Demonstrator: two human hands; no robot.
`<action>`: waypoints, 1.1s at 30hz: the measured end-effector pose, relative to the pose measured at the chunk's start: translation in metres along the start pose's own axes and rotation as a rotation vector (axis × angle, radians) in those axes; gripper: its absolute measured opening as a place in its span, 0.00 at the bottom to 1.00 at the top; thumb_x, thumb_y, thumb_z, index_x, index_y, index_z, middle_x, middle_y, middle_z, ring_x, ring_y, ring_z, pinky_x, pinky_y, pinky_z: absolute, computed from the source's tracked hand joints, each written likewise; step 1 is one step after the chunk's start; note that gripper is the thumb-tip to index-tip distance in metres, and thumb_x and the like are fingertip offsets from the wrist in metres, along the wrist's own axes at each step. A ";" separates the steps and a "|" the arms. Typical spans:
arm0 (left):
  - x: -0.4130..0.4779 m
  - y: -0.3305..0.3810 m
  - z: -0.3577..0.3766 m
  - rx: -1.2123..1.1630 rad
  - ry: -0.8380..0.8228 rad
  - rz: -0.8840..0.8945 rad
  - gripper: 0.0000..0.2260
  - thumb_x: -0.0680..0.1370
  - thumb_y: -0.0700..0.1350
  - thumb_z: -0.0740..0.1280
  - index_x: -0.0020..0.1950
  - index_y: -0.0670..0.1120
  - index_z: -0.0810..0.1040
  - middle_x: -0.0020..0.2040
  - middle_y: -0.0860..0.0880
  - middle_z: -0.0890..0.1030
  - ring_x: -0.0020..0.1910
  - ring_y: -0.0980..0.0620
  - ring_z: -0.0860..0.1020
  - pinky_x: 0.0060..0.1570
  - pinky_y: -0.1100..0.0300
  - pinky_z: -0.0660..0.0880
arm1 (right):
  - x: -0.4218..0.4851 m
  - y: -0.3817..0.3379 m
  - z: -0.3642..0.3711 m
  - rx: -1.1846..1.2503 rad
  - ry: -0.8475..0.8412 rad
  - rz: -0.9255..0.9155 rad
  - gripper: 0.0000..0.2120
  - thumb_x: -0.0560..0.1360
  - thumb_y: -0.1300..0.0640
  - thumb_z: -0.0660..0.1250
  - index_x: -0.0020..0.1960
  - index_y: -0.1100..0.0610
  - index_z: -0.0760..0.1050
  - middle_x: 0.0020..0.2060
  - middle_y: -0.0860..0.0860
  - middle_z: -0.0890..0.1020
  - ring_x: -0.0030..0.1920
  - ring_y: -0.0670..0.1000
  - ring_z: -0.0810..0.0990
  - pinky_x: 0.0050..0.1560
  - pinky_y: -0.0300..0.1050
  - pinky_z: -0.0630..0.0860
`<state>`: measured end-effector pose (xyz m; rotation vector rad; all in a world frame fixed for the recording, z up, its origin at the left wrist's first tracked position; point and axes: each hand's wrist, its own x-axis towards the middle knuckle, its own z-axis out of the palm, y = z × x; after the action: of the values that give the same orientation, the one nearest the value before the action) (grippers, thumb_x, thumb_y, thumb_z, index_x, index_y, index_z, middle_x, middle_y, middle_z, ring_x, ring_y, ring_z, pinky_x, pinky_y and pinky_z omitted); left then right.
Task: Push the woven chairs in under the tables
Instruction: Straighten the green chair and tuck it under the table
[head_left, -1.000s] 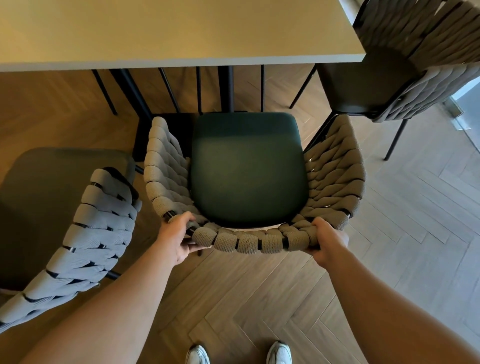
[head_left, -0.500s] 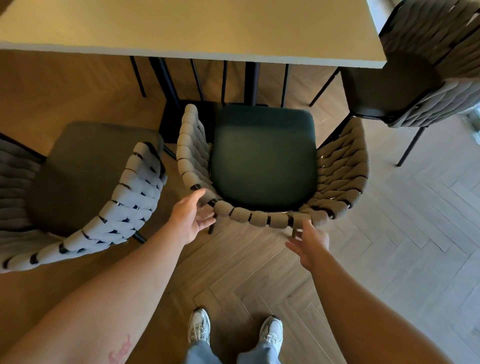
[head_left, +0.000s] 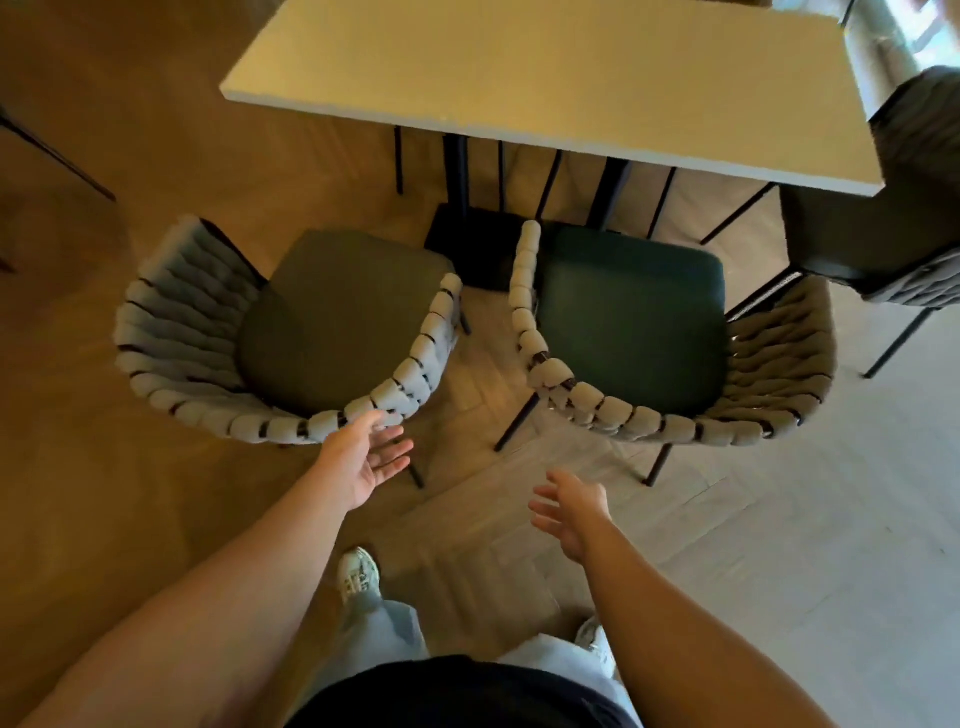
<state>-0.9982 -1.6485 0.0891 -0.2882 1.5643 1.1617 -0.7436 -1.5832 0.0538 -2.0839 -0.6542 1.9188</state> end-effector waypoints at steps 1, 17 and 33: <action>0.004 0.014 -0.017 0.017 0.000 0.001 0.10 0.82 0.46 0.65 0.61 0.43 0.76 0.58 0.42 0.81 0.59 0.41 0.81 0.61 0.45 0.77 | -0.006 -0.001 0.024 0.013 0.004 -0.003 0.08 0.81 0.54 0.66 0.52 0.59 0.77 0.51 0.60 0.83 0.52 0.59 0.84 0.57 0.58 0.82; 0.099 0.190 -0.242 0.213 0.324 0.053 0.16 0.83 0.51 0.62 0.70 0.49 0.71 0.67 0.44 0.76 0.62 0.43 0.77 0.58 0.45 0.77 | -0.023 -0.005 0.263 0.063 -0.049 0.065 0.17 0.79 0.51 0.67 0.65 0.57 0.74 0.55 0.58 0.80 0.53 0.59 0.83 0.49 0.57 0.85; 0.209 0.239 -0.331 0.145 0.268 -0.069 0.27 0.80 0.45 0.68 0.77 0.53 0.63 0.71 0.41 0.71 0.63 0.35 0.75 0.48 0.41 0.81 | -0.001 0.026 0.415 0.346 0.025 0.262 0.27 0.79 0.54 0.69 0.73 0.50 0.61 0.63 0.59 0.75 0.56 0.66 0.80 0.46 0.64 0.82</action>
<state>-1.4438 -1.7120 0.0028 -0.4109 1.8486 0.9804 -1.1480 -1.6591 -0.0044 -2.0422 -0.0340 1.9624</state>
